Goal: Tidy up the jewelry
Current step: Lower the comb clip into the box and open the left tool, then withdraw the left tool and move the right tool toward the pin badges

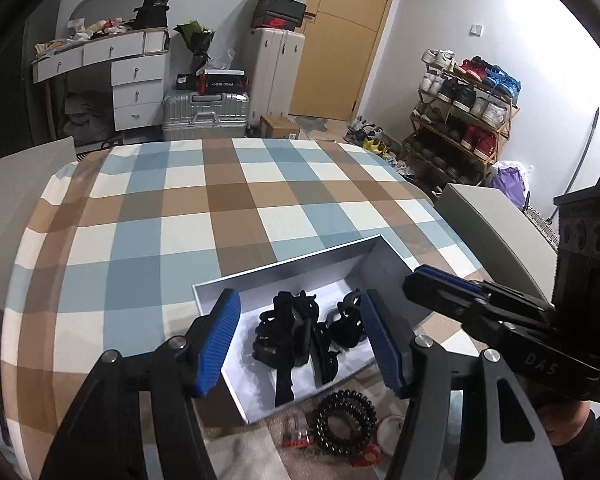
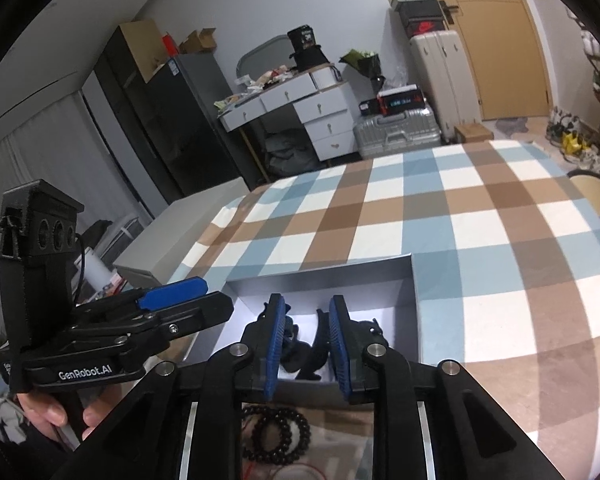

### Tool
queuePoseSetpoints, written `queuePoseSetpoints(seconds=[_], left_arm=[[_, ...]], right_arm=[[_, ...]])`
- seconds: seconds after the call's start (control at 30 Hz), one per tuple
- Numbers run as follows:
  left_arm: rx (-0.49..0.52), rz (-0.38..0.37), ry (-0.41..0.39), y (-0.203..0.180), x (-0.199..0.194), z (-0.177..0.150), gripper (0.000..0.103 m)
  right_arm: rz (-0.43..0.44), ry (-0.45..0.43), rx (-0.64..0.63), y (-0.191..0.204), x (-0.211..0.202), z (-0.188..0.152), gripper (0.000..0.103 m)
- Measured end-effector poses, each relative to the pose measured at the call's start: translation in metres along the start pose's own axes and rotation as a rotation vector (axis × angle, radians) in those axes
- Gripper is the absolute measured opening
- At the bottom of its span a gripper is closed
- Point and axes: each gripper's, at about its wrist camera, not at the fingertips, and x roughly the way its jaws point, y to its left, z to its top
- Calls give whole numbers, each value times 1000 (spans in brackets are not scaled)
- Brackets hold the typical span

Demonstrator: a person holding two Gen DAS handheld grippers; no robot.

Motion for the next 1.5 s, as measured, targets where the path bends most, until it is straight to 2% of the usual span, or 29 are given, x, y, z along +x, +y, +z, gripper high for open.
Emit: queuePoseSetpoints(seconds=[0.1,0.3,0.37,0.43,0.57,0.63,0.73,0.8,0.93,1.0,1.13,1.27,1.37,1.5], left_arm=[[-6,12,-9,-1,-6,-1,58],[-15,45,-31,-2,-19,-7,60],[-15,46,-48,-3,-25,-11,67],[-17,46,-64,-4,-31,-14,71],[-17,45,-83,-5,-39,-21,73],[-21,43,-84,-6,-40,-24,81],[-27,23,-99,-7,-44,-31,83],[-24,5,-97,-8,-46,-35,83],[-41,4,-86,-10,-48,-43,84],[-58,-9,-80,-9,-50,-48,89],[-90,-14,-94,-8,-54,-59,100],[-83,-24,-86,-11,-55,-67,102],[-45,-76,-85,-16,-57,-74,102],[-8,-70,-64,-22,-54,-82,102]], right_arm=[[-11,-20,-18,7,-10,0,23],[-28,-58,-22,14,-30,-3,34],[-37,-68,-26,16,-37,-5,37],[-45,-82,-32,19,-45,-8,46],[-58,-102,-57,26,-58,-15,50],[-70,-109,-67,28,-64,-20,58],[-97,-119,-67,28,-73,-30,67],[-116,-116,-61,27,-77,-36,72],[-159,-106,-66,24,-86,-48,74],[-171,-104,-66,22,-90,-53,77],[-186,-98,-63,19,-96,-64,91],[-204,-70,-88,20,-96,-77,96],[-213,-44,-116,21,-91,-89,96],[-204,-7,-115,15,-84,-99,96]])
